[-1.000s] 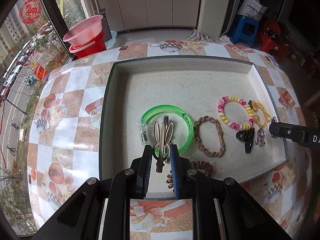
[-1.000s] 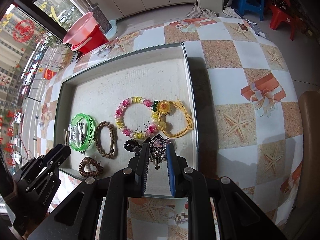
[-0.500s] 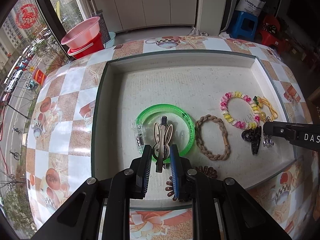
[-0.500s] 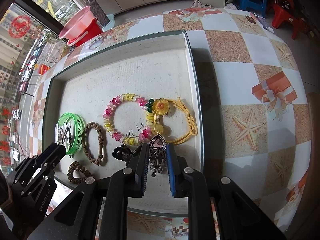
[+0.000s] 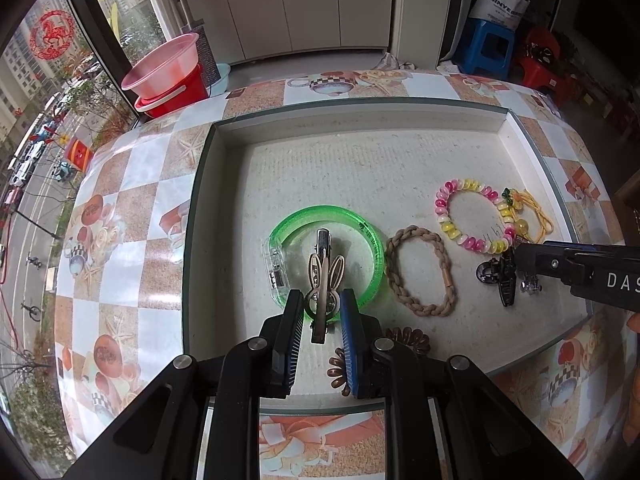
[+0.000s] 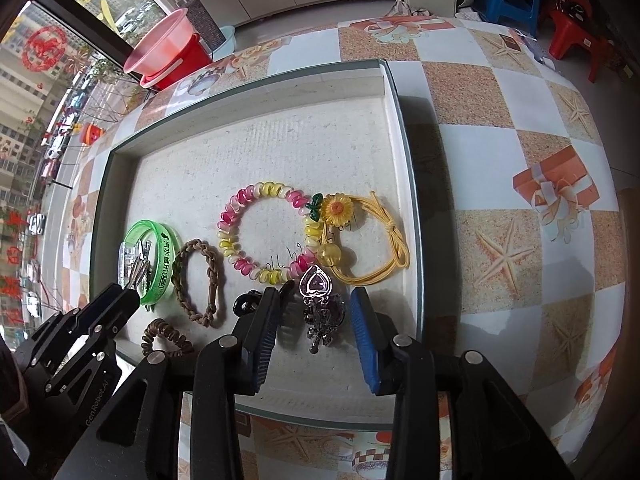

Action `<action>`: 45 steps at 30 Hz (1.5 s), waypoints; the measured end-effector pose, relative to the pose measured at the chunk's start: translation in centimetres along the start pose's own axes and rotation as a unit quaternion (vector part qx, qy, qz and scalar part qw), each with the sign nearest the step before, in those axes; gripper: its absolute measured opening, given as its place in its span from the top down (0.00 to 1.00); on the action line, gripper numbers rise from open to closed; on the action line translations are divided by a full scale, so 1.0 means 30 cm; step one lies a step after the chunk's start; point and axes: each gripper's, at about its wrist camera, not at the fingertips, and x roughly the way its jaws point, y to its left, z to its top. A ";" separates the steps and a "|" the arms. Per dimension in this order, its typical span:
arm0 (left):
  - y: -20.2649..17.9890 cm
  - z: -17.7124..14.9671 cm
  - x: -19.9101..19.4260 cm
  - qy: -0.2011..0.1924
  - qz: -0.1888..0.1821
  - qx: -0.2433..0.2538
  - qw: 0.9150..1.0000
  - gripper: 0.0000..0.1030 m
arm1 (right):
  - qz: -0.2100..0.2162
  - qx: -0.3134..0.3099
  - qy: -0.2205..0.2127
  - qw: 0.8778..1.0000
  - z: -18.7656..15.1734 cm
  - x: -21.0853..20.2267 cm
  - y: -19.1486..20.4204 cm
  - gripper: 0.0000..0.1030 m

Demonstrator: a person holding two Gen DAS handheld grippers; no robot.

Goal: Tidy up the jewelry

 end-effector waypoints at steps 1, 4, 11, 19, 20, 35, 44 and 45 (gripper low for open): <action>-0.001 -0.001 -0.002 0.000 0.000 0.001 1.000 0.69 | 0.000 -0.001 0.000 1.000 -0.001 -0.002 0.003 0.61; -0.003 -0.001 -0.010 -0.002 0.000 0.001 1.000 0.69 | 0.003 -0.001 -0.002 1.000 -0.006 -0.016 0.004 0.61; -0.006 -0.002 -0.029 -0.001 0.004 0.001 1.000 0.69 | 0.009 0.005 -0.005 1.000 -0.032 -0.058 0.006 0.60; 0.002 0.008 -0.039 0.002 0.009 -0.001 1.000 0.69 | 0.009 0.013 -0.009 1.000 -0.059 -0.103 0.001 0.59; 0.004 0.013 -0.043 -0.001 0.010 0.000 1.000 0.69 | 0.009 0.014 -0.011 1.000 -0.060 -0.109 0.001 0.59; 0.029 0.034 -0.117 -0.039 0.032 -0.012 0.999 0.00 | 0.008 0.019 -0.017 1.000 -0.078 -0.159 0.001 0.59; 0.050 0.010 -0.122 -0.019 0.027 -0.010 0.999 0.00 | -0.002 0.015 -0.009 1.000 -0.080 -0.150 0.022 0.59; 0.054 0.004 -0.126 -0.017 0.027 -0.011 0.999 0.00 | -0.002 0.014 -0.008 1.000 -0.081 -0.150 0.027 0.59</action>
